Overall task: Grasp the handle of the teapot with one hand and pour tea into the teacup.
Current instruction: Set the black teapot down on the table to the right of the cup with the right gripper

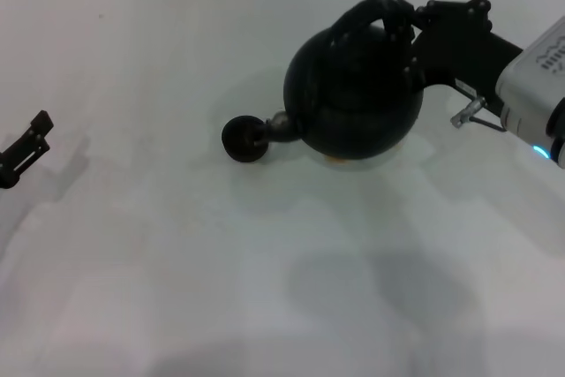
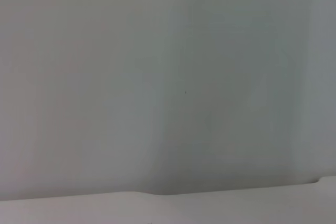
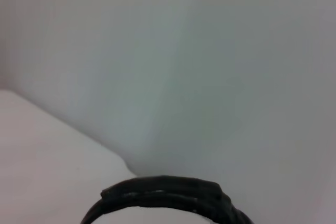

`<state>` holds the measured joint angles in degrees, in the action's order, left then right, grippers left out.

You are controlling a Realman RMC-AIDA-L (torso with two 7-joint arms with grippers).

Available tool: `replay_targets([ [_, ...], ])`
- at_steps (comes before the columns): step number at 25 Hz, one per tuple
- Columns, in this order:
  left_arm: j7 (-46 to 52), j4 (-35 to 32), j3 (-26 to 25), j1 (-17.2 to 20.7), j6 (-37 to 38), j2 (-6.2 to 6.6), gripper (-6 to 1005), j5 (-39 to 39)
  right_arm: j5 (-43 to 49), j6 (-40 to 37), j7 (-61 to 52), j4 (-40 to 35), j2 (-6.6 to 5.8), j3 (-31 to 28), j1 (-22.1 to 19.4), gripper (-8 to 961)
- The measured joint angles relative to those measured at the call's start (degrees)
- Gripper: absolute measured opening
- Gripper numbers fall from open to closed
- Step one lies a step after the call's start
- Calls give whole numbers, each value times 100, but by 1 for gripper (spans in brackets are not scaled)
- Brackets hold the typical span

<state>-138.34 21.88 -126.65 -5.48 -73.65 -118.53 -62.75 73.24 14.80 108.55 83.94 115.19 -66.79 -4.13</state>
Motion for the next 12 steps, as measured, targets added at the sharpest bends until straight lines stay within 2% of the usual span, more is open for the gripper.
replay_targets([
  [12, 0, -17, 9, -29, 45, -4, 862, 0, -52, 107, 460, -404, 14, -142, 229, 102],
])
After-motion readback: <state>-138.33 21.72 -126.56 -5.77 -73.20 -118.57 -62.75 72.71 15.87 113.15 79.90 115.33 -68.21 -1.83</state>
